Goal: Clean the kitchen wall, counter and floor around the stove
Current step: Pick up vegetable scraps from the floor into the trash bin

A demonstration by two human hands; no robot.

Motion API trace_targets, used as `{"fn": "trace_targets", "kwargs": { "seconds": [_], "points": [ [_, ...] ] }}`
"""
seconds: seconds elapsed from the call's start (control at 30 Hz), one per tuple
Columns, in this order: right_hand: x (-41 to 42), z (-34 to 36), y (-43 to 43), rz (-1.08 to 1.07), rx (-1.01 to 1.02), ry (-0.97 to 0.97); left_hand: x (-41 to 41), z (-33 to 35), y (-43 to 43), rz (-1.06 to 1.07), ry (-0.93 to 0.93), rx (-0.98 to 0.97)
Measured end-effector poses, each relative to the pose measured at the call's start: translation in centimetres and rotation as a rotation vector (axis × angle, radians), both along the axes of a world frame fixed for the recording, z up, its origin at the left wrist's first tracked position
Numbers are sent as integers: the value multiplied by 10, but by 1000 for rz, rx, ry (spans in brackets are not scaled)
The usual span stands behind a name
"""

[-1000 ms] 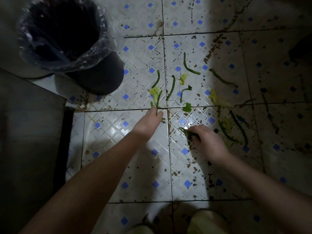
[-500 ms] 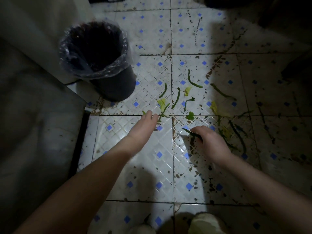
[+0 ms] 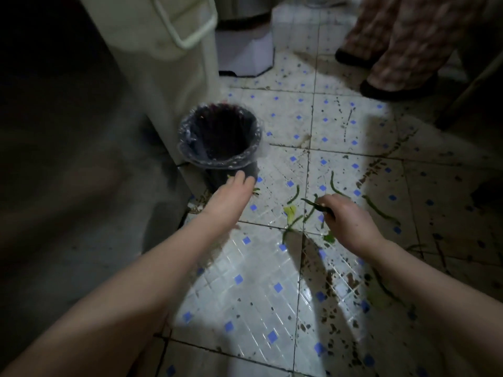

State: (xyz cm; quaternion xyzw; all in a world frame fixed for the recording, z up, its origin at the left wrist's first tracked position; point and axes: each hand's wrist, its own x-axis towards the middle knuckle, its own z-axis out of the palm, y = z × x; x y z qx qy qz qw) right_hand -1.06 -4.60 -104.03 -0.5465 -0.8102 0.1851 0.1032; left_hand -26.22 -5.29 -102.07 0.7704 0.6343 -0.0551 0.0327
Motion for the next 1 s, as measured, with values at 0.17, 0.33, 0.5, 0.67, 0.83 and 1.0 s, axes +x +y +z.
{"fn": "trace_targets", "kwargs": {
  "seconds": [0.17, 0.33, 0.5, 0.67, 0.83, 1.0],
  "points": [
    [-14, 22, 21, 9, 62, 45, -22, 48, 20, 18, -12, 153],
    [-28, 33, 43, 36, 95, 19, -46, 77, 46, 102, -26, 225],
    [-48, 46, 69, 91, 156, -15, -56, 71, 68, 174, -68, 202],
    [-73, 56, 92, 38, 171, 44, -59, 60, 85, 235, -87, 194],
    [-103, 53, 109, 39, 155, 67, -67, 53, 89, 260, -138, 177],
    [-135, 52, 122, 101, 131, 76, -77, 46, 81, 304, -90, 181]
  ]
}}
